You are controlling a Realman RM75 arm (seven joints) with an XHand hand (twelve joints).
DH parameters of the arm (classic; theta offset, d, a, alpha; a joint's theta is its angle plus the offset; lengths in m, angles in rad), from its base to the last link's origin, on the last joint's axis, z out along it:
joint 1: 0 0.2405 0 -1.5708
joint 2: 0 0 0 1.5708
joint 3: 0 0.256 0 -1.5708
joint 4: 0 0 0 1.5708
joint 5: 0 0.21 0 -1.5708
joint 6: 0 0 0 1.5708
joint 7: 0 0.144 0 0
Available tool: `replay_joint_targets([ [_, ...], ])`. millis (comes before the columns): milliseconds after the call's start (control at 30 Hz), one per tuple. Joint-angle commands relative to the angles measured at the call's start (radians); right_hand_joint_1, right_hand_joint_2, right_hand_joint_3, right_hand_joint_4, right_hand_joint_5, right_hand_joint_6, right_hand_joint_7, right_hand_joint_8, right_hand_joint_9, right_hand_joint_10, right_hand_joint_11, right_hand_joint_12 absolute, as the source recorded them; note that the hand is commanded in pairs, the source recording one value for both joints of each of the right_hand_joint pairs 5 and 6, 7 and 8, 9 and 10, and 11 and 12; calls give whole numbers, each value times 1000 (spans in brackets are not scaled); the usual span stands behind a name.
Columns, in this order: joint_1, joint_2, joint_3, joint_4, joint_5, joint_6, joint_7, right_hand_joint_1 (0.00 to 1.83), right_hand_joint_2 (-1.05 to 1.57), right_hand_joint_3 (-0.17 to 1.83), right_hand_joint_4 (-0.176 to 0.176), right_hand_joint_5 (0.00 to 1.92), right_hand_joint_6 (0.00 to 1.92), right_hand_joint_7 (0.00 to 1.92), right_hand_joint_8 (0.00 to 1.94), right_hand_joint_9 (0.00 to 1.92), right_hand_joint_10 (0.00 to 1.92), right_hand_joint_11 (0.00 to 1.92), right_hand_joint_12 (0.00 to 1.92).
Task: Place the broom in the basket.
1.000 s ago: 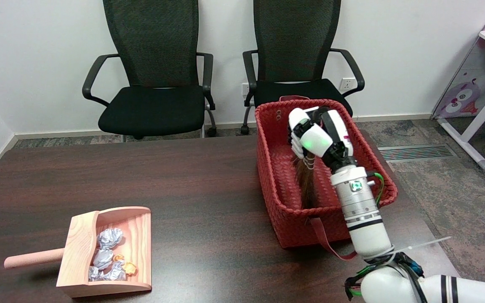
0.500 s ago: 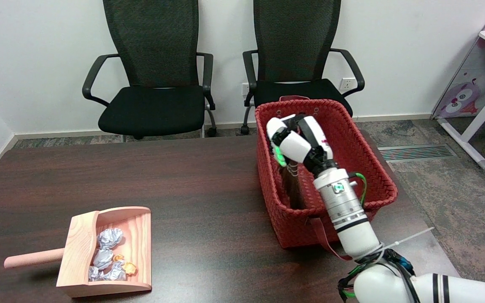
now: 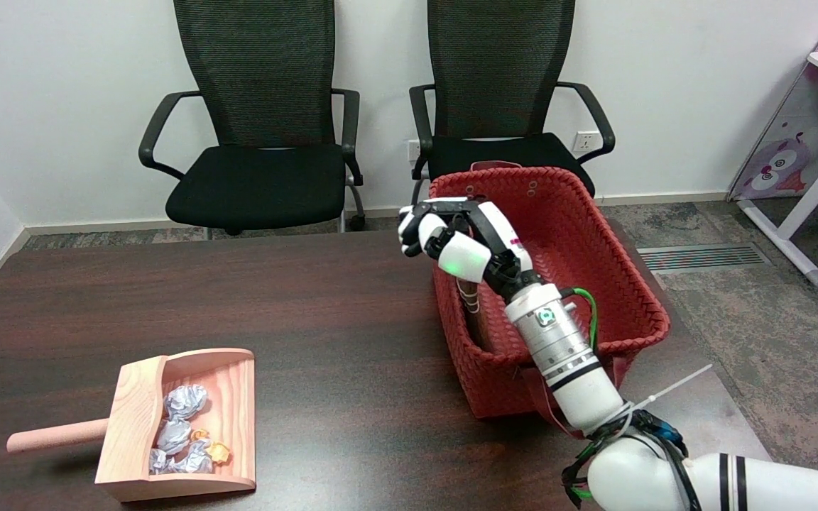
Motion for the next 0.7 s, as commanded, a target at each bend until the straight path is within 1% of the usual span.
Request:
replay_joint_targets([
  [33,21,-1,36,-39,-45,-19,-1,630,918,1283,-108,944,944,944,944,483,483,811,811],
  [67,17,-1,54,-53,-60,-12,-1,633,915,1276,-126,926,926,926,926,467,467,779,779],
  [100,16,1,66,-62,-68,-12,-1,643,911,1270,-162,885,885,885,885,458,458,756,756],
  [133,13,2,83,-76,-85,-14,-1,650,907,1262,-176,854,854,854,854,453,453,736,736],
  [200,16,2,97,-98,-98,-28,-3,654,905,1247,-176,828,828,828,828,444,444,687,687],
  [267,22,2,102,-116,-101,-39,-4,656,896,1233,-176,800,800,800,800,420,420,573,573],
  [300,24,3,105,-127,-103,-50,-7,656,895,1229,-176,795,795,795,795,412,412,551,551],
  [400,28,4,107,-146,-94,-67,-55,656,881,1196,-176,760,760,760,760,352,352,450,450],
  [500,27,4,111,-157,-77,-89,-85,655,823,1186,-176,705,705,705,705,315,315,394,394],
  [567,27,4,111,-158,-75,-92,-86,645,776,1141,-176,635,635,635,635,280,280,346,346],
  [700,15,4,134,-179,-76,-78,-86,635,738,1085,-176,565,565,565,565,262,262,328,328],
])
